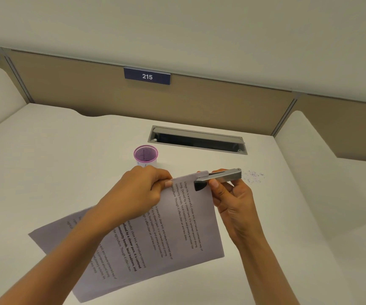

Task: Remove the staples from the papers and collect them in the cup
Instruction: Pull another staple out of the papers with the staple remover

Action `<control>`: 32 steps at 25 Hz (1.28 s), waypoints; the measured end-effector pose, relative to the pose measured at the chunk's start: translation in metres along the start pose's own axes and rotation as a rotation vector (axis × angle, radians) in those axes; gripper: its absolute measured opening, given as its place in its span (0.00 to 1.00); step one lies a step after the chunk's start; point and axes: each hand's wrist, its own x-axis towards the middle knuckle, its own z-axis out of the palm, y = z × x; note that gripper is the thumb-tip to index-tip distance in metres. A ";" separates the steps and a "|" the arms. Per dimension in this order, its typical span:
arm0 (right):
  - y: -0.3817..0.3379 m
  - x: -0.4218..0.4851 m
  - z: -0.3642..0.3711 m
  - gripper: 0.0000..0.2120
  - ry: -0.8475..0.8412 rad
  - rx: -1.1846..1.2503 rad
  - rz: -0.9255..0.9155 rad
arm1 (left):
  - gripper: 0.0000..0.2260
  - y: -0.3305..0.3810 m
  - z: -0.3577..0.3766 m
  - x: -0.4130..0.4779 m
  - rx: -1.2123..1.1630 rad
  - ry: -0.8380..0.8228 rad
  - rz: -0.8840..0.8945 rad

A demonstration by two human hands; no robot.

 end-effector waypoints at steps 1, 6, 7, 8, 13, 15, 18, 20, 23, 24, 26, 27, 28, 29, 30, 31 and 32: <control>-0.001 -0.001 0.000 0.18 0.009 -0.005 -0.012 | 0.10 0.001 -0.001 0.000 0.005 0.006 0.006; -0.003 -0.006 0.000 0.15 0.054 -0.048 -0.070 | 0.10 0.006 -0.001 -0.002 -0.002 0.008 0.010; -0.004 -0.007 0.001 0.15 0.064 -0.053 -0.081 | 0.10 0.007 0.000 -0.002 -0.006 0.005 0.009; -0.004 -0.008 0.001 0.15 0.074 -0.053 -0.090 | 0.10 0.008 0.001 -0.002 -0.010 0.004 0.009; 0.003 -0.008 0.003 0.14 0.087 -0.012 -0.045 | 0.09 0.005 0.005 0.001 -0.028 -0.014 -0.019; 0.008 -0.005 0.003 0.15 0.083 0.036 0.029 | 0.09 0.002 0.008 0.004 -0.024 -0.045 -0.046; 0.014 0.003 -0.001 0.16 0.058 0.260 0.138 | 0.13 -0.004 0.014 0.009 -0.029 -0.076 -0.093; 0.016 0.010 -0.008 0.16 0.075 0.396 0.180 | 0.16 -0.009 0.017 0.011 -0.054 -0.084 -0.119; 0.019 0.027 -0.023 0.15 0.156 0.516 0.209 | 0.15 -0.016 0.020 0.014 -0.103 -0.101 -0.155; 0.021 0.034 -0.028 0.14 0.179 0.535 0.219 | 0.15 -0.018 0.020 0.015 -0.114 -0.102 -0.168; 0.027 0.050 -0.040 0.12 0.218 0.548 0.246 | 0.14 -0.023 0.020 0.019 -0.136 -0.106 -0.190; 0.031 0.058 -0.045 0.12 0.236 0.542 0.264 | 0.14 -0.026 0.020 0.020 -0.150 -0.109 -0.200; 0.035 0.067 -0.050 0.12 0.258 0.527 0.284 | 0.13 -0.029 0.020 0.021 -0.163 -0.114 -0.211; 0.040 0.077 -0.055 0.11 0.284 0.498 0.302 | 0.12 -0.031 0.020 0.023 -0.176 -0.120 -0.226; 0.045 0.086 -0.059 0.10 0.309 0.455 0.320 | 0.11 -0.033 0.020 0.024 -0.190 -0.126 -0.243; 0.051 0.097 -0.063 0.09 0.331 0.392 0.336 | 0.11 -0.036 0.020 0.026 -0.203 -0.130 -0.259; 0.057 0.109 -0.067 0.09 0.351 0.308 0.354 | 0.11 -0.038 0.019 0.028 -0.215 -0.131 -0.275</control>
